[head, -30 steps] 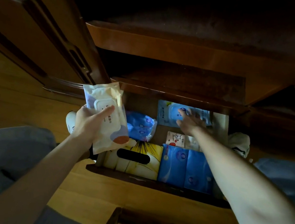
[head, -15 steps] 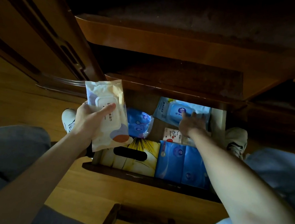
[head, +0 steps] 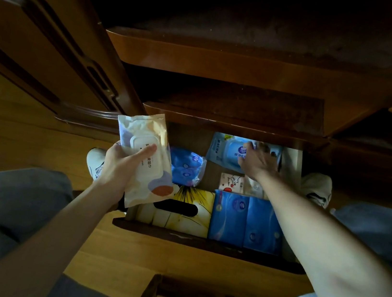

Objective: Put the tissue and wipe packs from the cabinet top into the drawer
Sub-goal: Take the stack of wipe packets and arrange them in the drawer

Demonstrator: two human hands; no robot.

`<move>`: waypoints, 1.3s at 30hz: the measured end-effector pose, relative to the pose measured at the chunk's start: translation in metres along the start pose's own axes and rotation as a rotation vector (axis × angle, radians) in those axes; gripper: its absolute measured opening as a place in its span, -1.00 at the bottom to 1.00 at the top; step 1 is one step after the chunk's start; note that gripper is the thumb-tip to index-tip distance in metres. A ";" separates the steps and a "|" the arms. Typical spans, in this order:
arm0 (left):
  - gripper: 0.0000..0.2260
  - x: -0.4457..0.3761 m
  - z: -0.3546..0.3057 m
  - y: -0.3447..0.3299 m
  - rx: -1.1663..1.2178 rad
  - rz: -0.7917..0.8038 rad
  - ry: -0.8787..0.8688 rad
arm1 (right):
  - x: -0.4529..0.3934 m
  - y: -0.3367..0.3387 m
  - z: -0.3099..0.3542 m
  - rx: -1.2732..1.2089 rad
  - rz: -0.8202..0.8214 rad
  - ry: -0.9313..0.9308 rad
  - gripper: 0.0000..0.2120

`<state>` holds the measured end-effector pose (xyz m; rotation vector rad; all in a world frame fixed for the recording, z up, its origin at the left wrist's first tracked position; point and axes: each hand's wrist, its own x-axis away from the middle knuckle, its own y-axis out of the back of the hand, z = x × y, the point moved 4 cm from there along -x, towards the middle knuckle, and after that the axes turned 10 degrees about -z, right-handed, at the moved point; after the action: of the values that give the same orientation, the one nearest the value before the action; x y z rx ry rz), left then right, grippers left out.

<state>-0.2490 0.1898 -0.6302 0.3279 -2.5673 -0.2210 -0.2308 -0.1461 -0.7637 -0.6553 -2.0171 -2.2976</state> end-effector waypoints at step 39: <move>-0.78 0.018 0.005 -0.050 -0.388 0.320 -0.089 | 0.119 0.045 0.021 -1.489 0.330 -0.424 -0.56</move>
<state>-0.2569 0.1376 -0.6370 -0.2400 -2.5442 -0.6104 -0.3201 -0.1034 -0.6815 -1.3494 0.2370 -3.1557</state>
